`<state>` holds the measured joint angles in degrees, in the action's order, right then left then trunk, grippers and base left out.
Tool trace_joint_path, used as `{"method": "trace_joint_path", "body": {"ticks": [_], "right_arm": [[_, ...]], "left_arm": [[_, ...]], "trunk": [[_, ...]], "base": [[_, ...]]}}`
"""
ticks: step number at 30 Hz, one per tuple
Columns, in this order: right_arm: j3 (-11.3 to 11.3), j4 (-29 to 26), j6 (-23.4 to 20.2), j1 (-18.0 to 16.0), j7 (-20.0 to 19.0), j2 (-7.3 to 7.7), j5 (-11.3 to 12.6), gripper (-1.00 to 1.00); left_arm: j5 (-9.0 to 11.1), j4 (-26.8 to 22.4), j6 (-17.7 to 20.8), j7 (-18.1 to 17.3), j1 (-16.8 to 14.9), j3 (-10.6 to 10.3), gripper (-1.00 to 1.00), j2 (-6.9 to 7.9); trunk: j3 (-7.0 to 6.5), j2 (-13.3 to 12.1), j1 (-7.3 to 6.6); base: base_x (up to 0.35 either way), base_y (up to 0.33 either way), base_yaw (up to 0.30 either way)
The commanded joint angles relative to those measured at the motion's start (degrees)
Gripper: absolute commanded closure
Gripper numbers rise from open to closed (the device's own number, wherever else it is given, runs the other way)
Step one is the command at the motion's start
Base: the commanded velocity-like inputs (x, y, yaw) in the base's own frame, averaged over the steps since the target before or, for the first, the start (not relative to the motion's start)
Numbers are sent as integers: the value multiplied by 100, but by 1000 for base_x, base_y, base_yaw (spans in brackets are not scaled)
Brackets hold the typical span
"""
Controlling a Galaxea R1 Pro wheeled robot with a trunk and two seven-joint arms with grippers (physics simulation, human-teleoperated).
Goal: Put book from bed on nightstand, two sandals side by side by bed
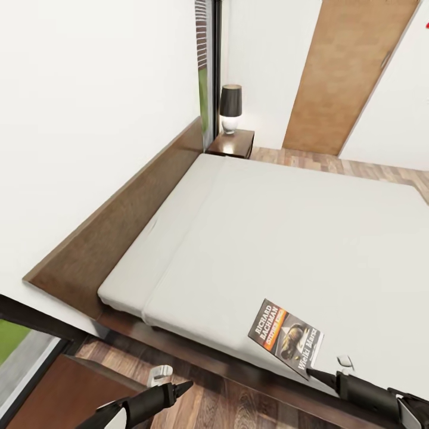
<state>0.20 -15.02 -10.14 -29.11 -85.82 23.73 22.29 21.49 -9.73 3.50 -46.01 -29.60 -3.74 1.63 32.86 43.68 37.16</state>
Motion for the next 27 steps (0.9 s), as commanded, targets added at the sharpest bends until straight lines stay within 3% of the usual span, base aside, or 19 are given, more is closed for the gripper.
{"method": "trace_joint_path", "body": {"ticks": [1,16,27], "right_arm": [[4,0,-63,-1,-48,3,9,100],[-3,8,-67,-5,-154,26,-6,100],[-2,8,-70,-3,-154,25,-6,100]], "left_arm": [[60,-3,35,-14,-2,-39,-100,4],[62,-2,-4,4,-2,-41,-100,2],[57,-3,-7,91,-2,-42,-100,-40]], "trunk": [[-5,4,1],[-143,4,1],[-245,4,1]], "base": [[0,0,0],[0,-1,0],[0,-101,0]]}}
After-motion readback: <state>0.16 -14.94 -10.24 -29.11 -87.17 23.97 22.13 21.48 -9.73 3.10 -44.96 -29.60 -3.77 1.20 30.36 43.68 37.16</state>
